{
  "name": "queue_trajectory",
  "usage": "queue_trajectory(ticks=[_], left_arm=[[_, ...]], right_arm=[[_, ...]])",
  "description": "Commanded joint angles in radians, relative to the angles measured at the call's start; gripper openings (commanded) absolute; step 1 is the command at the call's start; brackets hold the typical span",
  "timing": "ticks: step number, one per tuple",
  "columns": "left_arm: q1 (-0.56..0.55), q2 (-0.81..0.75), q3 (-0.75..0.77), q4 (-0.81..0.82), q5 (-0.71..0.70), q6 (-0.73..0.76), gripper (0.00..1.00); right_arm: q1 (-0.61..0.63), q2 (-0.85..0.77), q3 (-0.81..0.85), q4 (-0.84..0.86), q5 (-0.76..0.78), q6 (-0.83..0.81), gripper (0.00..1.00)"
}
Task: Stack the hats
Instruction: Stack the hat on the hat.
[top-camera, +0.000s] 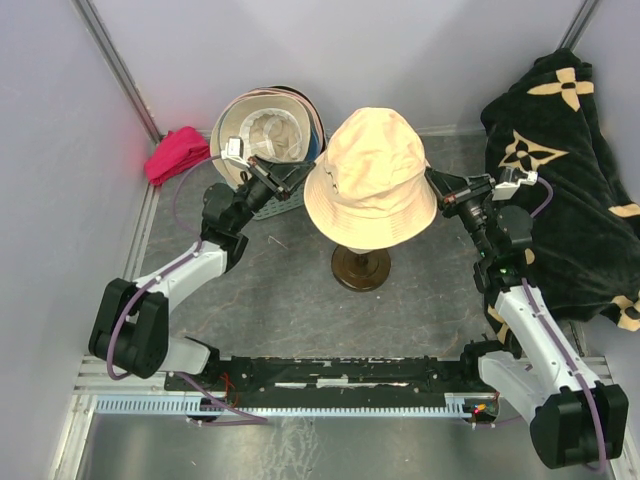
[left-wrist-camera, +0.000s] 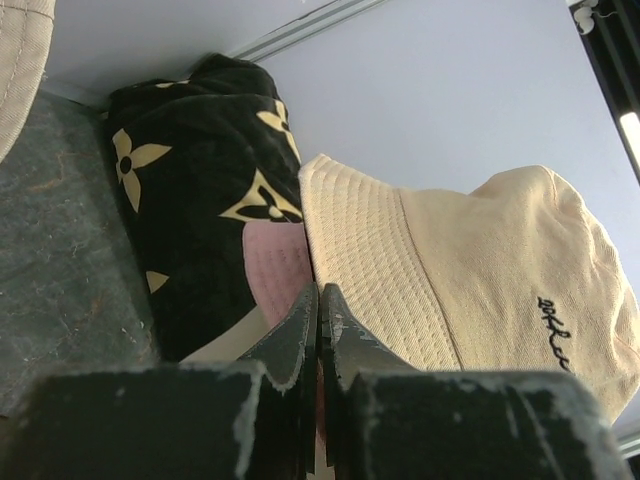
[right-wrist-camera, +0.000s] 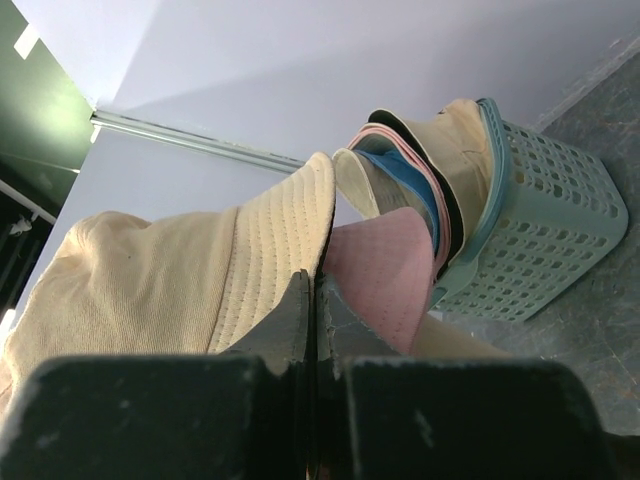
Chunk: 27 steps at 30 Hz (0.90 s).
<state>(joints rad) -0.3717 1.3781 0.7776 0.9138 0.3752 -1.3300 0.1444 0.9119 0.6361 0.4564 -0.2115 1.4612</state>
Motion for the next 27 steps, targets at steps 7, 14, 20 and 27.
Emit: queue_trajectory(ticks=[7,14,20,27], left_arm=[[-0.015,0.031,-0.016,-0.077,-0.009,0.100,0.03],[-0.028,0.033,-0.013,-0.141,-0.023,0.140,0.03],[-0.037,0.019,-0.059,-0.148,-0.037,0.145,0.03],[-0.055,0.005,-0.095,-0.153,-0.058,0.153,0.03]], right_arm=[[-0.028,-0.009,-0.067,-0.043,-0.004,-0.068,0.02],[-0.031,0.017,-0.088,-0.026,-0.017,-0.083,0.02],[-0.033,0.016,-0.119,-0.021,-0.021,-0.091,0.02],[-0.032,0.014,-0.142,-0.012,-0.028,-0.102,0.02]])
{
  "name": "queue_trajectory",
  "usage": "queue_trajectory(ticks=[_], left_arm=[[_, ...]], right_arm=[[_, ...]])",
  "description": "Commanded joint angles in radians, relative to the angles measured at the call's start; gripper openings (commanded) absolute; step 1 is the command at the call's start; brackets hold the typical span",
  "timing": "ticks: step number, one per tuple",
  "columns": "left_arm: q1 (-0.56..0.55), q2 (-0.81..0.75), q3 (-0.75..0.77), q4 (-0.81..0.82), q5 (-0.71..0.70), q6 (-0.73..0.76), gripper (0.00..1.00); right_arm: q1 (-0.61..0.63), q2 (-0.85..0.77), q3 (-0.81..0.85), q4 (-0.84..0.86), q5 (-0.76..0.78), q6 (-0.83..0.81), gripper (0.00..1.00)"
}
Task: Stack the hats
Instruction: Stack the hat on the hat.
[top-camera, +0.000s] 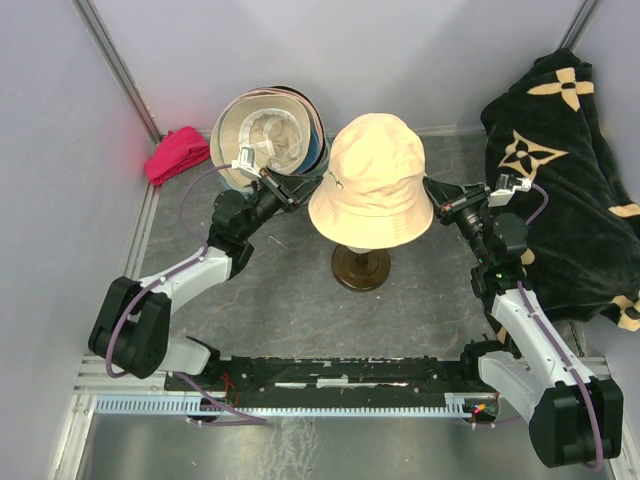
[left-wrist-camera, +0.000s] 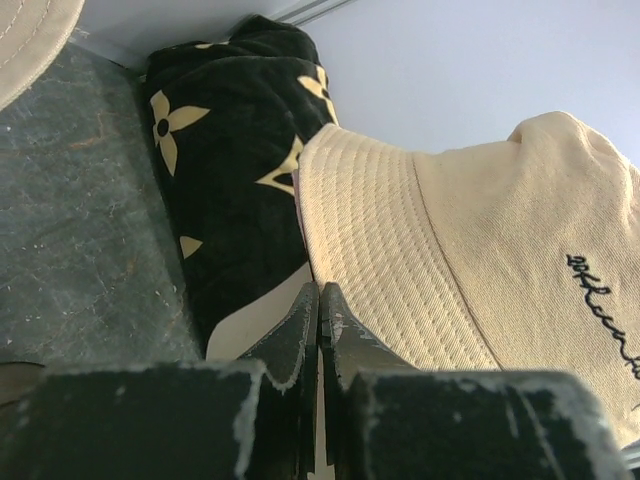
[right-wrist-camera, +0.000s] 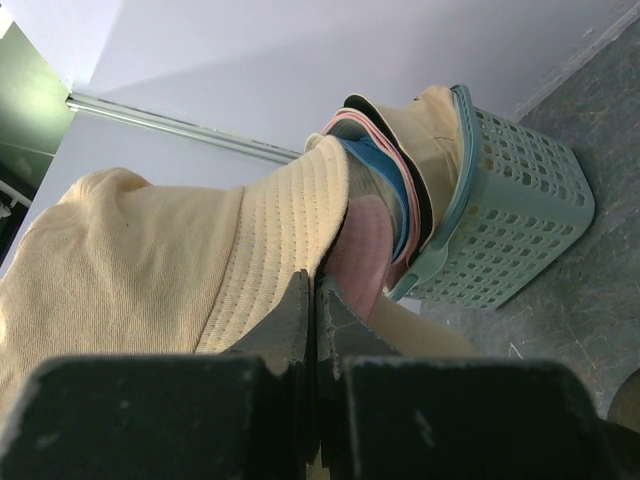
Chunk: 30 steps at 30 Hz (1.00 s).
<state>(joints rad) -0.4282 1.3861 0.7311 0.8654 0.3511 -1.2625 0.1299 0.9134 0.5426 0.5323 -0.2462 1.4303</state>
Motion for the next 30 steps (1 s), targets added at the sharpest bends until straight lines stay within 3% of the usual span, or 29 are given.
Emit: queue_trajectory(ticks=[1,17,19,26,30], left_arm=[[-0.001,-0.003,-0.051,-0.102,-0.036,0.085,0.03],[-0.017,-0.022,-0.072,-0.097,-0.054,0.081,0.03],[-0.016,-0.026,-0.065,-0.097,-0.054,0.079,0.07],[-0.016,-0.065,-0.049,-0.130,-0.075,0.088,0.30],[-0.015,-0.090,-0.050,-0.163,-0.096,0.097,0.33]], right_arm=[[-0.018,0.014,-0.049,-0.084,0.006,-0.072,0.02],[-0.017,0.007,-0.039,-0.096,-0.006,-0.082,0.02],[-0.018,0.008,-0.021,-0.099,-0.012,-0.085,0.02],[-0.019,0.001,0.017,-0.109,-0.019,-0.086,0.34],[-0.018,-0.003,0.028,-0.118,-0.018,-0.089,0.42]])
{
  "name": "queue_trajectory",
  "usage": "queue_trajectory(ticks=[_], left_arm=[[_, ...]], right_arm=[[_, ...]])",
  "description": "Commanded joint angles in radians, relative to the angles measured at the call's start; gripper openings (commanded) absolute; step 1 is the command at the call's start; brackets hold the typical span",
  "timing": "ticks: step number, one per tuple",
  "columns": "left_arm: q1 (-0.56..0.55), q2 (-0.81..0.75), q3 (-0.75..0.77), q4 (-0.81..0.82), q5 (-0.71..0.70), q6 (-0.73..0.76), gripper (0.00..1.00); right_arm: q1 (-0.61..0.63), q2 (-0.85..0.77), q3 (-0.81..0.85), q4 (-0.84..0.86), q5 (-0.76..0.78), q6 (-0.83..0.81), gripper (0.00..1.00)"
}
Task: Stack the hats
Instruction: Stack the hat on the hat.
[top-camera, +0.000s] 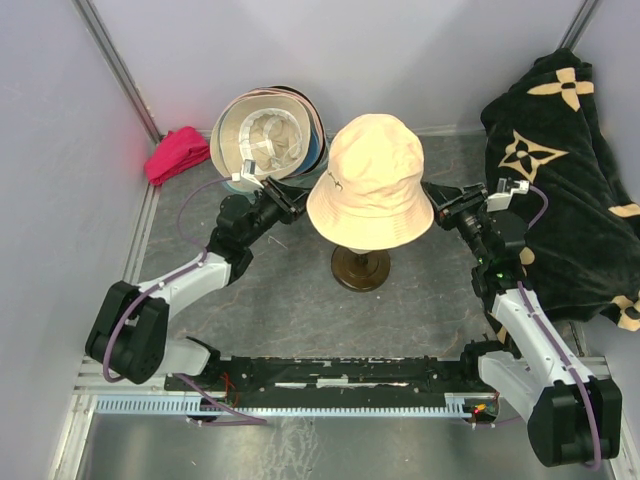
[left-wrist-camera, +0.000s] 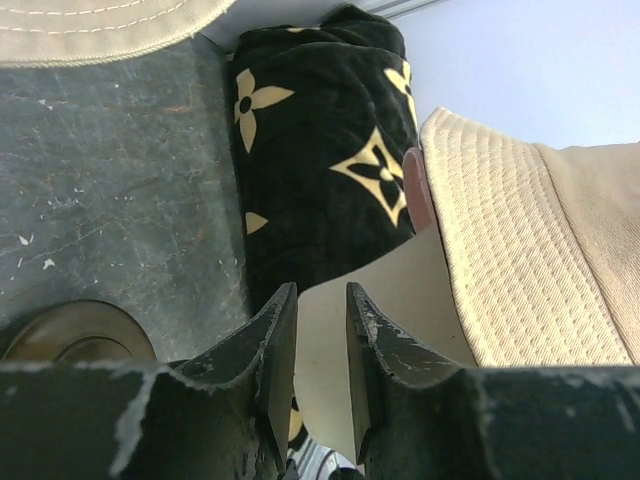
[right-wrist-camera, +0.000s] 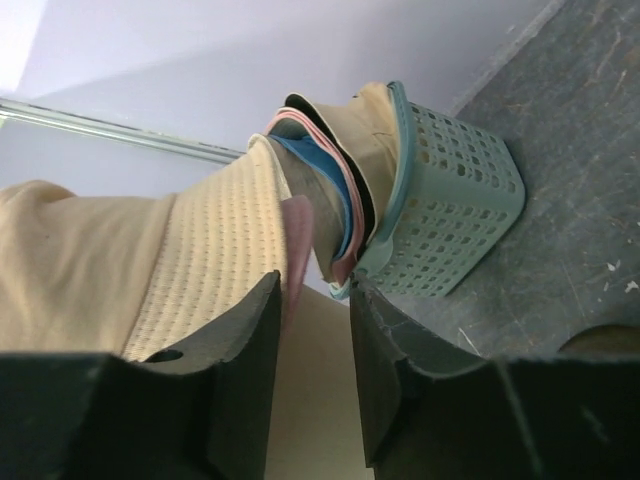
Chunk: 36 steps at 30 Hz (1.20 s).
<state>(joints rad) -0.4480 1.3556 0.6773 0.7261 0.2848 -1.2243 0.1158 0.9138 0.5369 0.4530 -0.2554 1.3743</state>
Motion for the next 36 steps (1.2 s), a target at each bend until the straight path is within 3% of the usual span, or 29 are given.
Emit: queue_trajectory(ticks=[1,6,11,18,22,28,36], left_arm=[[0.006,-0.066,0.004,-0.036,-0.035,0.062,0.34],[0.005,-0.119,-0.003,-0.097,-0.074,0.071,0.35],[0.006,-0.209,0.023,-0.278,-0.163,0.126,0.35],[0.007,-0.386,0.059,-0.562,-0.417,0.185,0.36],[0.006,-0.427,0.131,-0.660,-0.530,0.248,0.37],[0.008,-0.309,0.343,-0.725,-0.592,0.434,0.41],[0.008,0.061,0.789,-0.882,-0.585,0.668,0.46]], right_arm=[[-0.005,-0.006,0.035,-0.042,-0.007,-0.033,0.44],[-0.005,-0.032,0.041,-0.086,0.018,-0.047,0.47],[-0.007,-0.085,0.054,-0.189,0.095,-0.073,0.48],[-0.011,-0.151,0.158,-0.413,0.272,-0.191,0.53],[-0.012,-0.113,0.226,-0.457,0.333,-0.225,0.54],[-0.012,-0.007,0.357,-0.449,0.401,-0.315,0.54],[-0.019,0.194,0.519,-0.384,0.475,-0.379,0.54]])
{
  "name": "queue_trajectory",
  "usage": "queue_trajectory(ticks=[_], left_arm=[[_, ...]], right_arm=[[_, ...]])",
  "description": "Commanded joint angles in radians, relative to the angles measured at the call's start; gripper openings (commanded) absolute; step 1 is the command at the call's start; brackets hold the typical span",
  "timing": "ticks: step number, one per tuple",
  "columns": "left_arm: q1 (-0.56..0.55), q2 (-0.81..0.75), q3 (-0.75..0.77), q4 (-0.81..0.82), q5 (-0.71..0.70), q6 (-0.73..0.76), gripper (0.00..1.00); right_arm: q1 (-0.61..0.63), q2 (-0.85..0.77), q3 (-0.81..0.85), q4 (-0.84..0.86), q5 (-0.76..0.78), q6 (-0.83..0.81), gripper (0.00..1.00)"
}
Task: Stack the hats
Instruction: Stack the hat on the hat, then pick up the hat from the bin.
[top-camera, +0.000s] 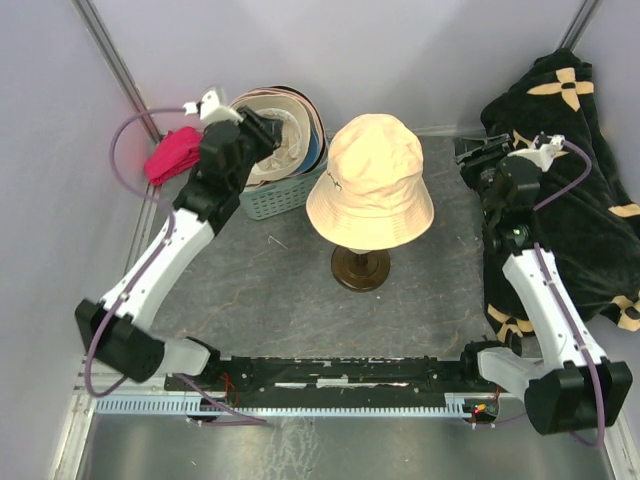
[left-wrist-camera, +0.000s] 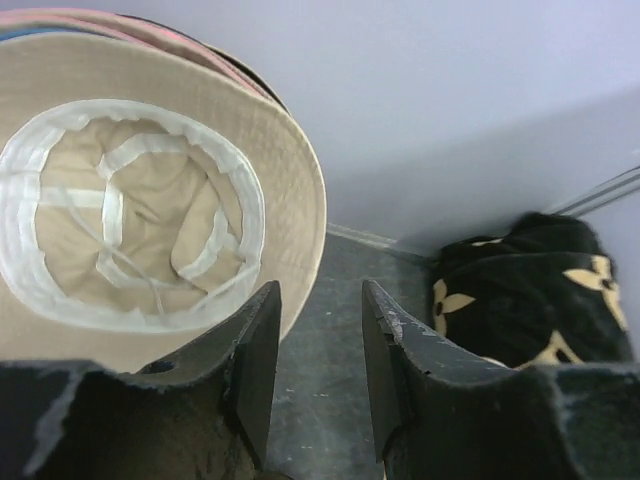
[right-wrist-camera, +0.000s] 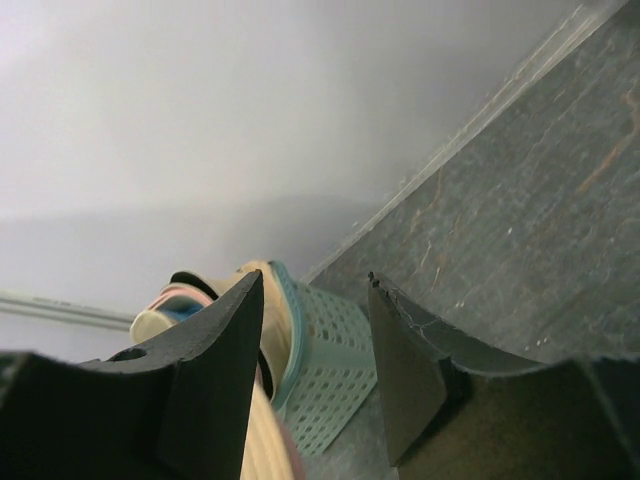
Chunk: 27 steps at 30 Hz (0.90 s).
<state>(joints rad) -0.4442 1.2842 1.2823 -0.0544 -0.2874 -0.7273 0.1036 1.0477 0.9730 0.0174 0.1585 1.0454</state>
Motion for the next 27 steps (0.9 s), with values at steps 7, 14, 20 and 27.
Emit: queue_trajectory(ticks=[7,14,20,27], left_arm=[[0.003,0.405,0.577,-0.338,-0.030,0.244,0.47],[-0.011,0.474,0.640,-0.364,-0.053,0.285,0.49],[-0.058,0.543,0.716,-0.388,-0.098,0.334,0.51],[-0.101,0.619,0.817,-0.427,-0.143,0.376,0.52]], right_arm=[[-0.010,0.127,0.153,0.021,0.053,-0.076,0.54],[-0.010,0.162,0.205,-0.104,0.006,-0.107,0.56],[-0.011,0.140,0.224,-0.162,-0.003,-0.177,0.56],[-0.010,0.137,0.244,-0.185,-0.014,-0.202,0.56]])
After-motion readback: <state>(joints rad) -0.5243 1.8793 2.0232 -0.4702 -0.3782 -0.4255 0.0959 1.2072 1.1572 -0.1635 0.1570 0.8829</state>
